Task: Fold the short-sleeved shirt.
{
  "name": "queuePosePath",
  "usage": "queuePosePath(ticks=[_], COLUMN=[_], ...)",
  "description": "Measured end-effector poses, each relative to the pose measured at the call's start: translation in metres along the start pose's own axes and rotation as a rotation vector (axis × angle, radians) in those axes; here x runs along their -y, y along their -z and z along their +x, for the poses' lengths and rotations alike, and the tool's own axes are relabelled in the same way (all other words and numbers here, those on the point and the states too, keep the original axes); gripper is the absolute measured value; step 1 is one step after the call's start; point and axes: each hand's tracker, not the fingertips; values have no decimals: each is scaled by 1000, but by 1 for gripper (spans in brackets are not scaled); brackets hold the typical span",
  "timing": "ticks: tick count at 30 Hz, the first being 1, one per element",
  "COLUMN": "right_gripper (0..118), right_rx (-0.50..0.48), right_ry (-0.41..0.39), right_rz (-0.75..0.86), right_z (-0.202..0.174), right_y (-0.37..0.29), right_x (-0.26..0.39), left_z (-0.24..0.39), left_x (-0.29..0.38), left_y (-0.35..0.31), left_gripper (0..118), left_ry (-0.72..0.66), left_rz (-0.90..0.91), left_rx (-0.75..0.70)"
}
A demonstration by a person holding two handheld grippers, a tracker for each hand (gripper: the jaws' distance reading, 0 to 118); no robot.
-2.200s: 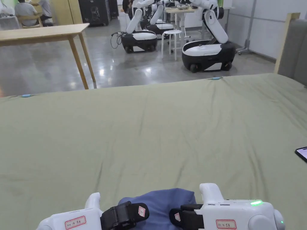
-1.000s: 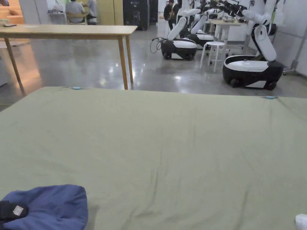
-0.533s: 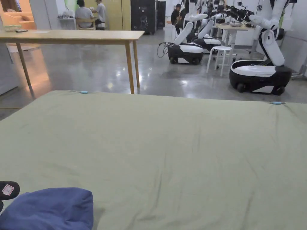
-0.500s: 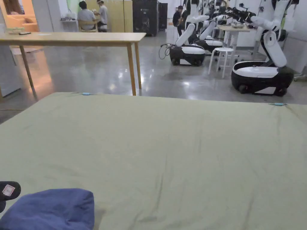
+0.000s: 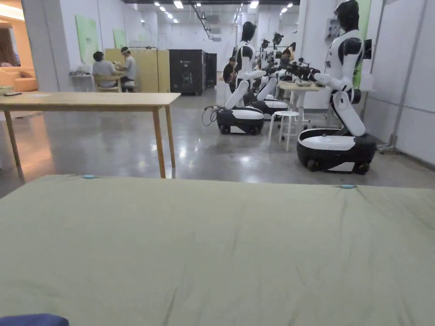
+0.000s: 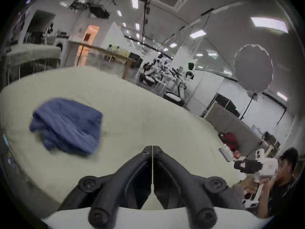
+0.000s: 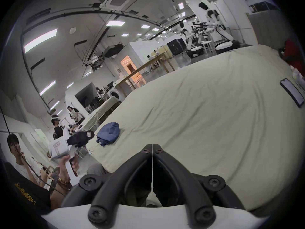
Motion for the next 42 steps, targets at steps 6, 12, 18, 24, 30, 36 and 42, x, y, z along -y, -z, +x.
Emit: queuePosePath(ticks=[6,12,18,24,30,36,42], right_gripper=[1,1,1,2,2,3,3], right_rx=[315,426,436,571,654,656,652], right_ry=[-317,-511,-441,-533,-615,-589,-582], right_rz=[151,416,531,571,567,583,594], right_z=[-22,-49,-37,-25,-26,-34,-36], right_y=[-41,-13,58,113,126,122,120], right_x=[-39,-145,-258,-311,-313,-313,-317], left_z=[89,190,237,225,215,217,219], left_x=[-38,-130,-201,-245,-248,-251,-254], left_y=[27,76,162,234,235,233,234], left_gripper=[0,0,0,0,0,0,0], left_ry=[329,450,554,629,579,518,541], left_rz=[148,374,462,463,453,451,455], left_rx=[-52,-11,-64,-227,-263,-230,-229])
